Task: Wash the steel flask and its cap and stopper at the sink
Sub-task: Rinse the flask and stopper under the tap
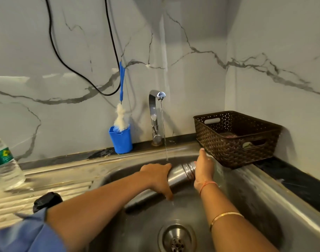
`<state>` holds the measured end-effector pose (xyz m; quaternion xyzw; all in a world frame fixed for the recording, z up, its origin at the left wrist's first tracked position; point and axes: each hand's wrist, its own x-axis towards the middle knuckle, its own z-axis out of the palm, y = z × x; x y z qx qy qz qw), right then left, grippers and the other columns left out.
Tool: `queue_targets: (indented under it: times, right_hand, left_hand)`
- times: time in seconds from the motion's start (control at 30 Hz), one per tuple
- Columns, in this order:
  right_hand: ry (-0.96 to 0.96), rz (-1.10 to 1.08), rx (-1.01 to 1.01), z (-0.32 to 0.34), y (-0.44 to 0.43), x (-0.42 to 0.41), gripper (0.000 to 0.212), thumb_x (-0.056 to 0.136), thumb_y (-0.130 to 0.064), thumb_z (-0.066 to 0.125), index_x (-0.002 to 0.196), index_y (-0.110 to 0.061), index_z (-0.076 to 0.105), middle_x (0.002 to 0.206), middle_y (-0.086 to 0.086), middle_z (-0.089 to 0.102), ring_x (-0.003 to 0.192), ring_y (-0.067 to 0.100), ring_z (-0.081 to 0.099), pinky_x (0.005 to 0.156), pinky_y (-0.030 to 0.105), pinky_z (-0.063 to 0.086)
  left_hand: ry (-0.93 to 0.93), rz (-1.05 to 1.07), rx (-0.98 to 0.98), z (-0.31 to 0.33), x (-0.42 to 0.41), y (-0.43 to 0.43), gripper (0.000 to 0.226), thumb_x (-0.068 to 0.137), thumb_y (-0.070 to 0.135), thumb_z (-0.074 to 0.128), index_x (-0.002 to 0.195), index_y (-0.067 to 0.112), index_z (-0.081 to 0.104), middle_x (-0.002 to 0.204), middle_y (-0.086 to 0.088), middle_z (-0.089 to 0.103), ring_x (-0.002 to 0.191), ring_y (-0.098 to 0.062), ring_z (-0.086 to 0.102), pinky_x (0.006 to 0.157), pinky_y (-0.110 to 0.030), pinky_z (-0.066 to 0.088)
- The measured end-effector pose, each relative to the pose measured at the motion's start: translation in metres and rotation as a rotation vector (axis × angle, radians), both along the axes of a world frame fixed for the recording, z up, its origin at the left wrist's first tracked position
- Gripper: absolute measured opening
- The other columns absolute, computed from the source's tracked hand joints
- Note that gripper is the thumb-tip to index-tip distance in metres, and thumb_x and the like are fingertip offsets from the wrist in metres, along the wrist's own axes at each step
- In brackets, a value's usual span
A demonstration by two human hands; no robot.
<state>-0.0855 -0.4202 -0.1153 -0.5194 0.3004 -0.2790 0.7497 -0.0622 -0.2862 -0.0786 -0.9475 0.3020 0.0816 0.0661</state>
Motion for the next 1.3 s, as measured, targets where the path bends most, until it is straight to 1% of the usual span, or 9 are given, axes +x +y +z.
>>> queue_targets:
  times: [0.07, 0.17, 0.3, 0.43, 0.67, 0.87, 1.03, 1.23, 1.3]
  right_hand:
    - [0.053, 0.055, 0.091, -0.002, 0.000, 0.000, 0.031, 0.096, -0.034, 0.046, 0.099, -0.006, 0.059, 0.101, 0.011, 0.059, 0.092, 0.028, 0.058, 0.083, 0.038, 0.049]
    - [0.128, 0.255, 0.198, 0.000, 0.003, -0.008, 0.017, 0.093, -0.020, 0.048, 0.096, -0.006, 0.057, 0.086, 0.012, 0.057, 0.065, 0.023, 0.054, 0.056, 0.028, 0.042]
    - [0.345, 0.537, 0.185, -0.005, 0.011, -0.013, 0.028, 0.093, -0.030, 0.042, 0.098, -0.007, 0.058, 0.082, 0.014, 0.057, 0.070, 0.026, 0.054, 0.058, 0.036, 0.045]
    - [0.439, 0.636, 0.050, -0.009, 0.015, -0.012, 0.046, 0.097, -0.043, 0.034, 0.114, -0.006, 0.055, 0.089, 0.015, 0.054, 0.071, 0.026, 0.054, 0.056, 0.035, 0.048]
    - [0.593, 0.624, -0.370, -0.011, 0.018, -0.013, 0.040, 0.100, -0.034, 0.033, 0.116, -0.003, 0.053, 0.083, 0.015, 0.053, 0.065, 0.024, 0.054, 0.068, 0.036, 0.052]
    - [0.505, 0.676, -0.534, -0.007, 0.022, -0.014, 0.034, 0.091, -0.021, 0.049, 0.123, -0.010, 0.047, 0.110, 0.010, 0.054, 0.100, 0.029, 0.059, 0.080, 0.040, 0.052]
    - [0.440, 0.716, -0.702, -0.004, 0.027, -0.013, 0.069, 0.077, -0.013, 0.063, 0.138, -0.011, 0.032, 0.130, 0.009, 0.049, 0.116, 0.025, 0.050, 0.090, 0.031, 0.044]
    - [0.245, 0.641, -0.580, -0.002, 0.024, -0.014, 0.070, 0.079, -0.002, 0.060, 0.139, -0.017, 0.026, 0.114, 0.006, 0.053, 0.077, 0.009, 0.055, 0.054, 0.018, 0.043]
    - [0.204, 0.638, -0.516, -0.002, 0.024, -0.013, 0.077, 0.080, -0.002, 0.057, 0.142, -0.025, 0.019, 0.118, 0.006, 0.053, 0.079, 0.011, 0.058, 0.050, 0.018, 0.042]
  left_hand:
    - [-0.107, -0.074, 0.066, 0.006, -0.001, 0.000, 0.083, 0.063, 0.046, 0.080, 0.132, 0.028, 0.036, 0.118, -0.004, 0.054, 0.098, -0.021, 0.055, 0.084, -0.038, 0.050]
    - [-0.202, -0.096, 0.131, 0.015, 0.002, 0.003, 0.084, 0.067, 0.032, 0.081, 0.136, 0.029, 0.032, 0.124, -0.007, 0.048, 0.105, -0.024, 0.053, 0.085, -0.038, 0.049]
    - [-0.484, -0.115, 0.253, 0.021, 0.004, 0.005, 0.081, 0.076, 0.025, 0.074, 0.140, 0.025, 0.025, 0.134, -0.010, 0.043, 0.120, -0.033, 0.047, 0.098, -0.044, 0.038]
    - [-0.634, -0.151, 0.334, 0.026, 0.007, 0.003, 0.080, 0.080, 0.027, 0.071, 0.141, 0.020, 0.020, 0.138, -0.012, 0.042, 0.126, -0.036, 0.041, 0.106, -0.045, 0.030]
    - [-0.766, -0.387, 0.470, 0.028, 0.017, -0.001, 0.062, 0.085, 0.027, 0.065, 0.137, 0.021, 0.032, 0.138, -0.012, 0.044, 0.133, -0.037, 0.032, 0.113, -0.047, 0.019]
    - [-0.829, -0.557, 0.584, 0.036, 0.031, -0.004, 0.061, 0.085, 0.019, 0.066, 0.138, 0.022, 0.035, 0.139, -0.011, 0.044, 0.135, -0.035, 0.032, 0.116, -0.047, 0.014]
    - [-0.965, -0.789, 0.625, 0.043, 0.029, -0.009, 0.044, 0.071, 0.026, 0.077, 0.111, 0.032, 0.060, 0.109, 0.002, 0.067, 0.114, -0.025, 0.058, 0.109, -0.041, 0.033]
    - [-1.048, -0.898, 0.514, 0.046, 0.033, -0.020, 0.045, 0.063, 0.028, 0.082, 0.104, 0.034, 0.066, 0.097, 0.003, 0.069, 0.107, -0.024, 0.062, 0.105, -0.041, 0.038]
    - [-1.060, -0.901, 0.501, 0.049, 0.036, -0.019, 0.047, 0.061, 0.028, 0.082, 0.105, 0.034, 0.066, 0.096, 0.003, 0.069, 0.105, -0.023, 0.062, 0.105, -0.041, 0.039]
